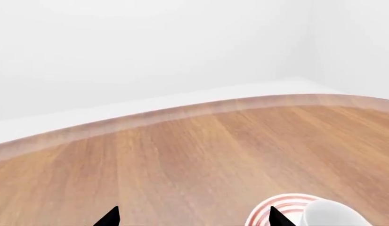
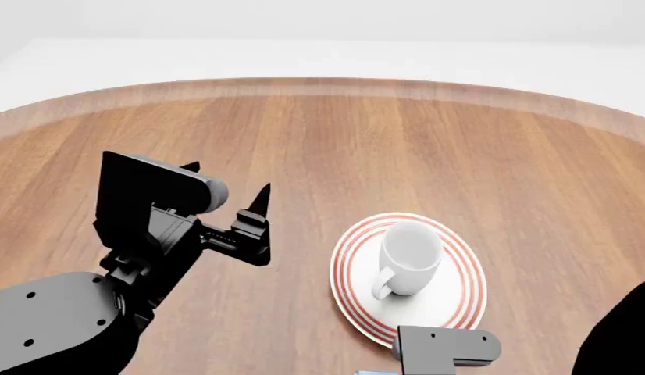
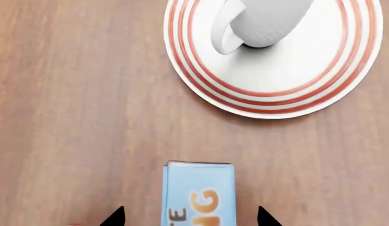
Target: Pick up the white mug and put it on the plate, and put the chocolate pudding to the right of the plate.
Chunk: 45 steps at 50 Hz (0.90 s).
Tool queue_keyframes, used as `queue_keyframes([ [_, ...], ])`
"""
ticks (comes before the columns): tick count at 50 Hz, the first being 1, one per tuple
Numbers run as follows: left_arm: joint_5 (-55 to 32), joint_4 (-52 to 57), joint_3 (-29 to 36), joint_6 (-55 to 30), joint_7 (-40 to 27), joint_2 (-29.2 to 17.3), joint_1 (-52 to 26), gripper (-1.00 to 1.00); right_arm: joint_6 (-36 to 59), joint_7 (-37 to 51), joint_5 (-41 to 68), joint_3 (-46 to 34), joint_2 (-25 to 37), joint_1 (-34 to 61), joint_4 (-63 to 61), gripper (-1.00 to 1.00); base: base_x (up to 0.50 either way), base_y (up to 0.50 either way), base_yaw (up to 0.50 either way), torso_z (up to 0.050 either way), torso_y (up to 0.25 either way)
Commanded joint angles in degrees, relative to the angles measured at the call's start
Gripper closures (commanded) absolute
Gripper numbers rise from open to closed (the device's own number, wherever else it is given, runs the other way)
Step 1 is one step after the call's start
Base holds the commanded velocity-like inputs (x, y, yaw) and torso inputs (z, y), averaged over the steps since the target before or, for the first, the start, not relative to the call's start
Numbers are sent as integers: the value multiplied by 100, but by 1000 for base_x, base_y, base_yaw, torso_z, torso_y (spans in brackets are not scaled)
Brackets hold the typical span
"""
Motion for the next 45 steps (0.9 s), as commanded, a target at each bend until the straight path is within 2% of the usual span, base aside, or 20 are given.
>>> queue_keyframes([
  [1, 10, -29, -3, 12, 16, 28, 30, -100, -754, 0, 42, -775, -336, 348, 110, -100, 0, 0, 0, 0, 0],
  [45, 72, -157, 7, 52, 76, 138, 173, -100, -646, -1, -72, -829, -718, -423, 658, -100, 0, 0, 0, 0, 0],
])
